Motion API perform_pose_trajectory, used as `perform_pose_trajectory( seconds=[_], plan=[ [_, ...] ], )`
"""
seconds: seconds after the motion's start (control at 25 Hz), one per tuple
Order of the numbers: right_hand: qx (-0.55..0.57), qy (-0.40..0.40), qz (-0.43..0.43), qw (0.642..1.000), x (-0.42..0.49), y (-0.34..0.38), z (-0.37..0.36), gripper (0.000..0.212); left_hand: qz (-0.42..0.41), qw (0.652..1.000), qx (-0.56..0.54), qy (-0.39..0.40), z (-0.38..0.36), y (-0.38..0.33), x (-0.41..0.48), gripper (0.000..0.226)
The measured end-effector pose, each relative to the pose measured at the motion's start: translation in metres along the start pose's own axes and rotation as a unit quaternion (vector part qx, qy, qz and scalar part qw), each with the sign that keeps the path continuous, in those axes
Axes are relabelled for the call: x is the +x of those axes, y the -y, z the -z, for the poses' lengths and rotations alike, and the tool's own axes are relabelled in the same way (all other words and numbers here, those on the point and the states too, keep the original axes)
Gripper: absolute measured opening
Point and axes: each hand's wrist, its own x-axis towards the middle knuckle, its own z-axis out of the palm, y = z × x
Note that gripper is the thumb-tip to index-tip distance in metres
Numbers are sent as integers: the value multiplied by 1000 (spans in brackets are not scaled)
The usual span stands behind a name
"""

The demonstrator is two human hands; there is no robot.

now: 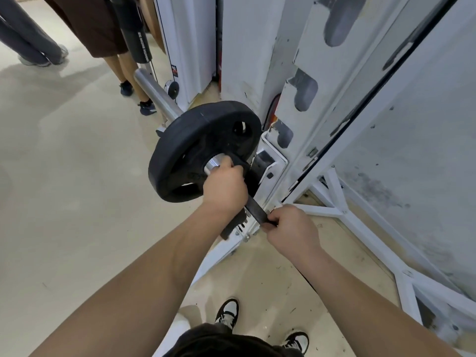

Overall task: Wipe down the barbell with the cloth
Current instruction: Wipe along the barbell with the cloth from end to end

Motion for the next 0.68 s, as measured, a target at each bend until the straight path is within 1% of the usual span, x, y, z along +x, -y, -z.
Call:
perform_pose_trajectory(
  seconds=[0.12,0.24,0.32,0.4,0.48,0.52,0.56,0.64,0.68],
  plan=[
    [-6,1,-14,1000,2,2,1,14,9,999,38,0,3,-9,-4,13],
    [-13,-7,-25,1000,4,3,1,13,-23,993,102,56,5,-12,-19,19],
    [-7,0,-25,1000,4,2,1,14,-32,994,80,69,10,-1,-7,17],
    [-8,4,-29,1000,4,1,1,15,-14,998,50,46,18,6,9,13],
    [-1,-3,-32,999,4,1,0,15,9,997,74,20,18,-5,-2,14],
    [2,-8,-30,1000,3,1,-1,15,10,995,90,32,15,-16,-16,17],
    [2,-10,-29,1000,2,1,-2,15,-2,992,109,61,9,-25,-31,19],
    [1,-10,-31,999,0,1,-1,14,-71,983,127,110,-1,-28,-50,17],
    [3,-7,-29,1000,-1,1,-1,14,-87,982,121,113,1,-23,-48,15]
  ],
)
